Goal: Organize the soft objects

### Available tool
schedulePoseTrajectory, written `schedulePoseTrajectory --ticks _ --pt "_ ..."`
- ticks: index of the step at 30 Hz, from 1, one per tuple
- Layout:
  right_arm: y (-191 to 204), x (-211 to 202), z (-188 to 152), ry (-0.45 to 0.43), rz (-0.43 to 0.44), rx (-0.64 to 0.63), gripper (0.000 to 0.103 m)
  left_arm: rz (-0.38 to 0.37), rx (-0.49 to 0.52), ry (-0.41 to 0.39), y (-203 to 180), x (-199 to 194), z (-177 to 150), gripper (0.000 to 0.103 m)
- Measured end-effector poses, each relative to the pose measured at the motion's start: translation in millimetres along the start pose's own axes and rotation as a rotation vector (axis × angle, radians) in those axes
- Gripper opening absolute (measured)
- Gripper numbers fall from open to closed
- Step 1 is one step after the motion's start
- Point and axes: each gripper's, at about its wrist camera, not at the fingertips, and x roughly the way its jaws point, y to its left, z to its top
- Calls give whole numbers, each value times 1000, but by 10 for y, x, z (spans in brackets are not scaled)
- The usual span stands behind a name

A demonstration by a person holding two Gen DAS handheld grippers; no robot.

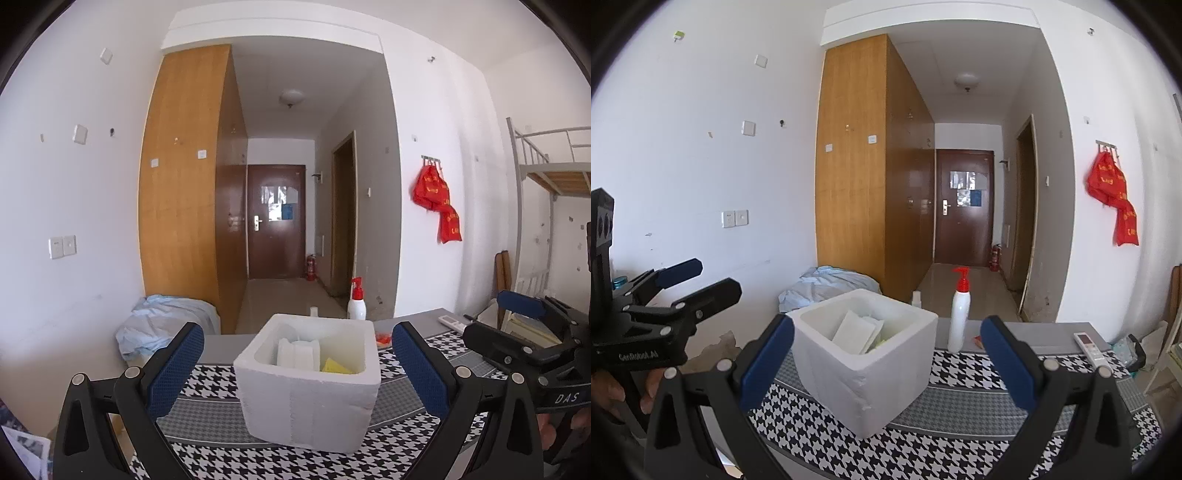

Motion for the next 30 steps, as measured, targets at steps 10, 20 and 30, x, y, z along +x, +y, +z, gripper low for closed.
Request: schedulePoseTrajectory --ticks 10,20,30 --pt "-69 -17 -210 24 -35 44 102 -21 -4 18 -62 41 -246 102" --pt "-85 -84 -327 15 -38 45 102 -18 -29 29 -56 11 -361 102" --pt "-111 -110 -450 21 -44 46 102 -32 -25 29 -114 -29 -427 102"
